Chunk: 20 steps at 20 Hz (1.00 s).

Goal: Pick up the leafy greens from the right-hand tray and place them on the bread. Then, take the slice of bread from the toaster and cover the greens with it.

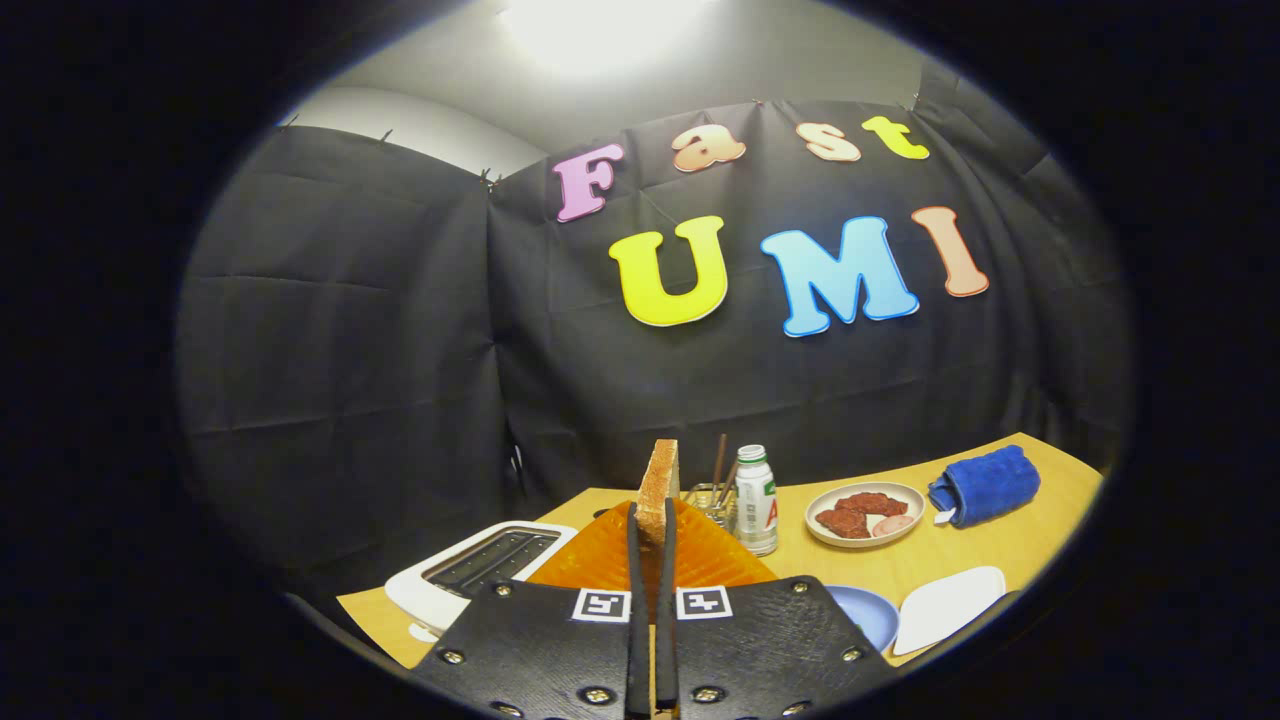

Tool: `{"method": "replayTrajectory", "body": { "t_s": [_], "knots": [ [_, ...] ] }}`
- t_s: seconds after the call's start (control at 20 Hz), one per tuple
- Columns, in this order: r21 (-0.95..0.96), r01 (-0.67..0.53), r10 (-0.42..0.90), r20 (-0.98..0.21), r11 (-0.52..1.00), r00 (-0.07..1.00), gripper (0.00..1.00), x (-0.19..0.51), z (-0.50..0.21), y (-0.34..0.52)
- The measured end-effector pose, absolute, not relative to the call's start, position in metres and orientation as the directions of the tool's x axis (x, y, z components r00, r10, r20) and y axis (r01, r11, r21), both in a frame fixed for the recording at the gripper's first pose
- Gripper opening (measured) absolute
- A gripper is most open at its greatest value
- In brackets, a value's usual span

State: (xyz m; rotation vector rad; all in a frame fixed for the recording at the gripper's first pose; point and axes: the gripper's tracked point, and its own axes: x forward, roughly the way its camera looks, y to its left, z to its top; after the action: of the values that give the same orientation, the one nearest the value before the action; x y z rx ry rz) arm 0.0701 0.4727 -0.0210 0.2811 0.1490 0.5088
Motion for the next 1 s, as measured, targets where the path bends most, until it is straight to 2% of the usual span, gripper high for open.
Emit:
{"method": "replayTrajectory", "body": {
  "t_s": [0.55, 1.0],
  "knots": [
    [0.205, -0.324, 0.366, -0.217, 0.923, 0.905, 0.03, 0.103, -0.087, 0.376],
    [0.118, -0.346, 0.366, -0.322, 0.931, 0.873, 0.03, 0.105, -0.144, 0.362]
  ]
}}
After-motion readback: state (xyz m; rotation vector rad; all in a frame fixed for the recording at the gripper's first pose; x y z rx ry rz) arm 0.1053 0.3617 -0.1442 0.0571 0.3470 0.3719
